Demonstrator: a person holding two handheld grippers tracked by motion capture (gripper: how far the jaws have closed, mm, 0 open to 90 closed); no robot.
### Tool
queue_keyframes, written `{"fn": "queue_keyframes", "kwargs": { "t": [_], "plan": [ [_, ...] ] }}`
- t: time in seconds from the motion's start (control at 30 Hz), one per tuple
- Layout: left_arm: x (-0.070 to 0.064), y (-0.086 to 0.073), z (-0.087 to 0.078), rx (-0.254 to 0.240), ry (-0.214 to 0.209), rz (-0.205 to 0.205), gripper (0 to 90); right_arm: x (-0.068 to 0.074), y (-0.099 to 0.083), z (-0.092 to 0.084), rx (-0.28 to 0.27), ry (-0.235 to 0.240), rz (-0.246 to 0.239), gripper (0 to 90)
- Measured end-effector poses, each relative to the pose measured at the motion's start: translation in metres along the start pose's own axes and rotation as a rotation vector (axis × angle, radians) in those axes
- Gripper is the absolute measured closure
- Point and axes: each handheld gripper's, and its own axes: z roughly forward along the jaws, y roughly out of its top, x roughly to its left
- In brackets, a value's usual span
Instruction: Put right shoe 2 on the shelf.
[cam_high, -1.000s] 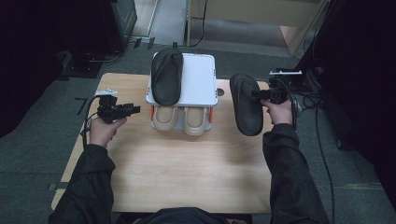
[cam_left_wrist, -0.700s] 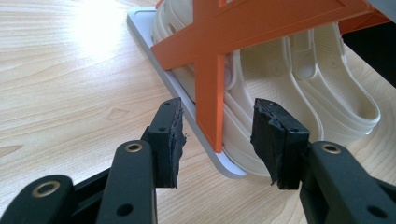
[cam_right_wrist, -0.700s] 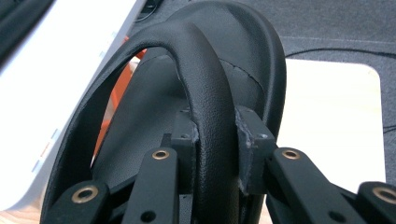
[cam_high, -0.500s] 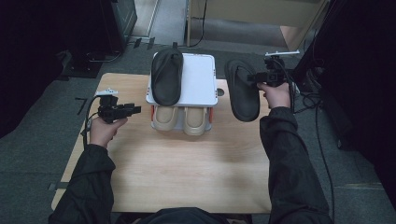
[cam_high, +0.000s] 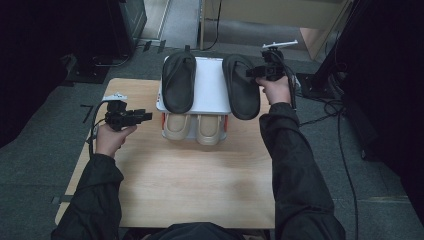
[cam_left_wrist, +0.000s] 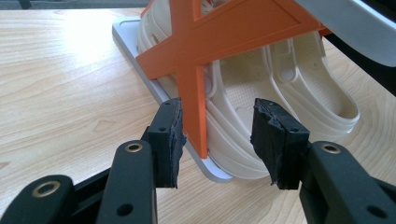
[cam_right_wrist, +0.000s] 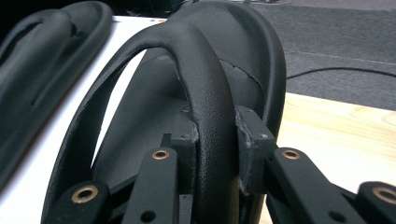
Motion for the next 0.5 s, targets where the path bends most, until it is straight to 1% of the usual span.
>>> {"fn": "queue_keyframes", "kwargs": {
  "t": [0.2,0.27,0.37,0.5],
  "plan": [
    [0.000,0.001,-0.002,-0.013,-0.008,0.005,53.6,0.025,0.009,0.022,0.011,0.012,-0.013,72.1],
    [0.000,0.001,-0.003,-0.020,-0.012,0.007,53.7,0.032,0.010,0.029,0.002,0.010,-0.023,72.1],
    [0.000,0.002,-0.003,-0.018,-0.013,0.008,53.7,0.040,0.010,0.039,0.004,0.009,-0.022,72.1],
    [-0.002,0.002,-0.001,-0.007,-0.012,0.016,53.7,0.048,0.012,0.048,0.016,0.008,-0.021,71.9]
  ]
}}
